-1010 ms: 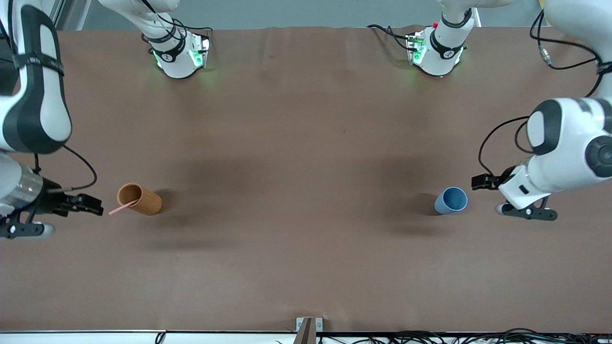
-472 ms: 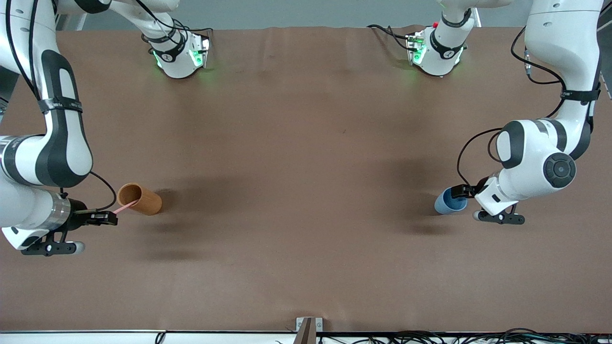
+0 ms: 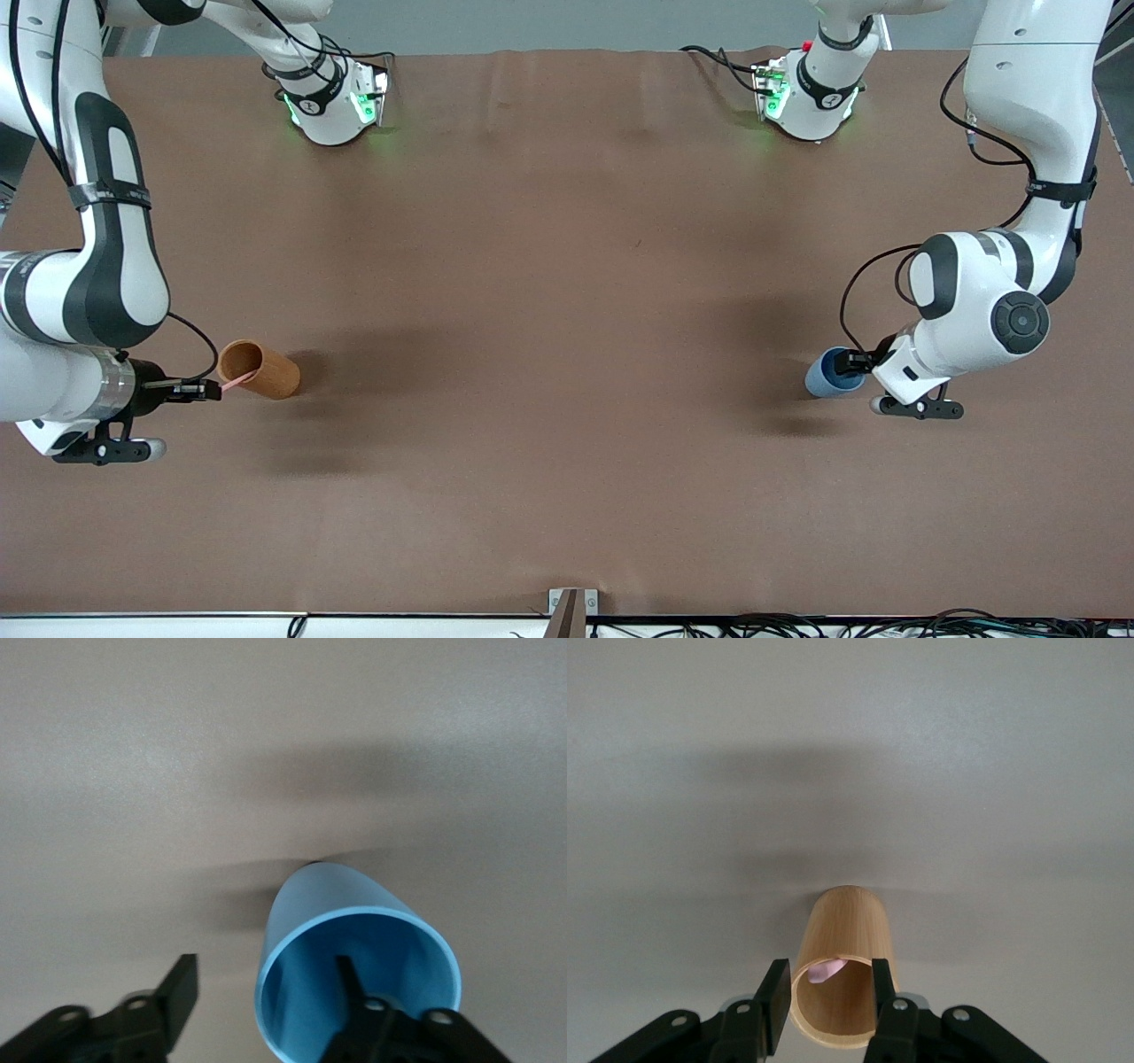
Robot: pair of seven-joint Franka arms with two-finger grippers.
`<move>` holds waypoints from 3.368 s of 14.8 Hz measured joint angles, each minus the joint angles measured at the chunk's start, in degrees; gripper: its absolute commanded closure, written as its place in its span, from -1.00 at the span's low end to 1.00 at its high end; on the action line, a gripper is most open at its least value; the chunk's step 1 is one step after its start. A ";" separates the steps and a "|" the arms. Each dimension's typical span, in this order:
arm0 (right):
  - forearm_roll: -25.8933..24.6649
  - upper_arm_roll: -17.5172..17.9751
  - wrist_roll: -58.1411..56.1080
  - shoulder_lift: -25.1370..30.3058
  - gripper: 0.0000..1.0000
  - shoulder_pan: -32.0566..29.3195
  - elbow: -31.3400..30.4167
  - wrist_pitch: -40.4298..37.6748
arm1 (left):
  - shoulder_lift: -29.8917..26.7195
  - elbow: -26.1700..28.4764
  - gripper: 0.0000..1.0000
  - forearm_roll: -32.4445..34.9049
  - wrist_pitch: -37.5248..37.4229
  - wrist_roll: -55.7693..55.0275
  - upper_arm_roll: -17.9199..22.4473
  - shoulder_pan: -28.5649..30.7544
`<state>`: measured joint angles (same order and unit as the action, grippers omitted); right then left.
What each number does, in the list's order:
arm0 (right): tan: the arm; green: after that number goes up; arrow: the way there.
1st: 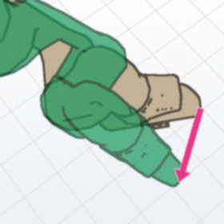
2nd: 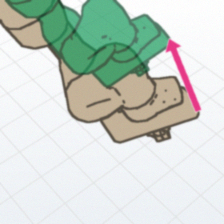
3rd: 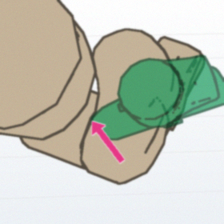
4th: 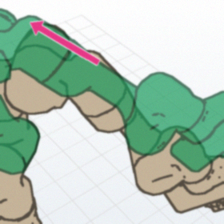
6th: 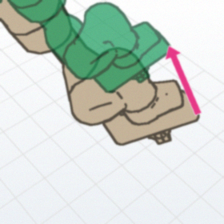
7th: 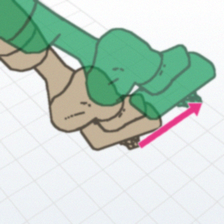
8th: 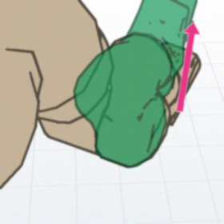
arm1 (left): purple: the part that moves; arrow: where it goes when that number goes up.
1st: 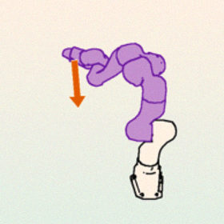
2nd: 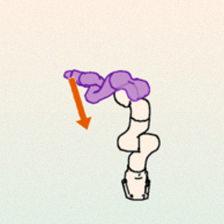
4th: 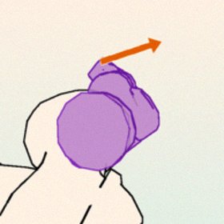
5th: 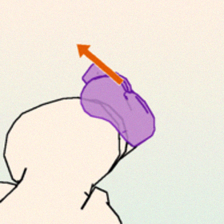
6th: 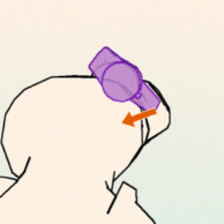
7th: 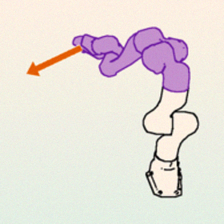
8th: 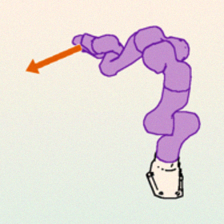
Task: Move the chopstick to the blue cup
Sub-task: 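Grasp the pink stick with the right gripper while the left gripper grasps the blue cup, then lift the pink stick with the right gripper while the left gripper moves the cup, then set the blue cup down mid-table and open the left gripper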
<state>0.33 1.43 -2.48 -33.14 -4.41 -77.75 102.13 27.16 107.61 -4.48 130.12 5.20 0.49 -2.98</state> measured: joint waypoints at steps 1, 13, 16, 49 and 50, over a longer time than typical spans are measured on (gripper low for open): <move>0.01 0.04 0.77 0.00 0.28 0.05 0.01 0.09 | 0.10 0.16 0.92 0.00 0.47 0.00 0.00 0.00; 0.05 -0.02 2.05 -0.19 0.88 0.02 0.02 1.80 | -8.86 -7.01 0.99 0.01 -9.97 -7.18 -3.49 -2.86; 0.03 -0.01 2.03 -0.17 0.90 0.07 0.18 1.81 | -10.64 -10.67 0.99 1.76 -15.17 -21.78 -12.45 -3.39; 0.06 0.55 4.31 37.66 0.94 5.25 -14.02 -6.48 | 10.99 -22.80 -1.00 25.90 -8.93 -68.56 -31.17 -10.03; 0.08 0.61 6.37 37.40 0.94 6.62 -13.61 -6.32 | 8.22 -23.24 -1.00 25.16 -11.93 -64.76 -30.99 -8.58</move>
<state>0.41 2.04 3.89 4.26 2.21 -91.36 95.81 35.38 84.38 20.68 118.19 -59.56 -30.50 -11.56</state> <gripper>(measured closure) 0.907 0.233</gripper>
